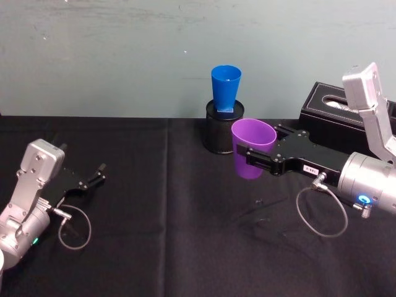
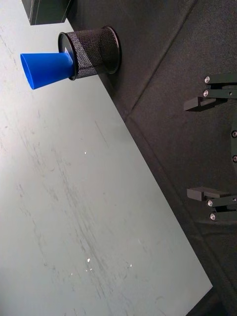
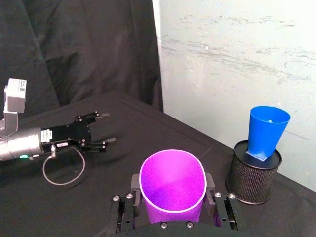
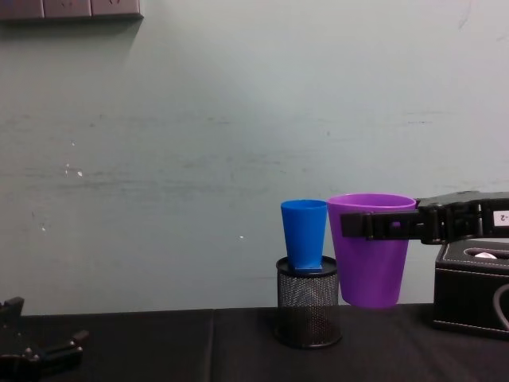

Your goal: Pick up one cup with a gripper and tap it against the other cup.

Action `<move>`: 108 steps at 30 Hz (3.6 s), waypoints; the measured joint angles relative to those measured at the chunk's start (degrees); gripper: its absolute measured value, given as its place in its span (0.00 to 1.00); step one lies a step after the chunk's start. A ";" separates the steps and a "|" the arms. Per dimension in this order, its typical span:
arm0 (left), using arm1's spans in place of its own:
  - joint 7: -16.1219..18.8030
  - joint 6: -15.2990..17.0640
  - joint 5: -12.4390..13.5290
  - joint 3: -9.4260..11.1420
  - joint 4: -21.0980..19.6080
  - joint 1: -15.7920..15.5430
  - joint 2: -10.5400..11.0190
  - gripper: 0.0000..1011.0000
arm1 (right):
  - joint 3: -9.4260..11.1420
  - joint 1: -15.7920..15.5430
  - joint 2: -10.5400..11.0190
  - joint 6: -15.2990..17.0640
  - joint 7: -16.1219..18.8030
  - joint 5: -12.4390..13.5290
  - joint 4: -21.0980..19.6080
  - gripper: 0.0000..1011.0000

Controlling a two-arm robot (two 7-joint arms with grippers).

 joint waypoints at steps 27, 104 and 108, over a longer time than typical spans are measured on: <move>0.00 0.00 0.00 0.00 0.00 0.00 0.00 1.00 | 0.00 0.00 0.00 0.00 0.00 0.00 0.00 0.72; 0.00 0.00 0.00 0.00 0.00 0.00 0.00 1.00 | -6.39 19.87 -15.75 0.68 -8.24 -2.72 24.64 0.72; 0.00 0.00 0.00 0.00 0.00 0.00 0.00 1.00 | -6.33 20.68 -16.96 -0.10 -8.66 -3.73 26.71 0.72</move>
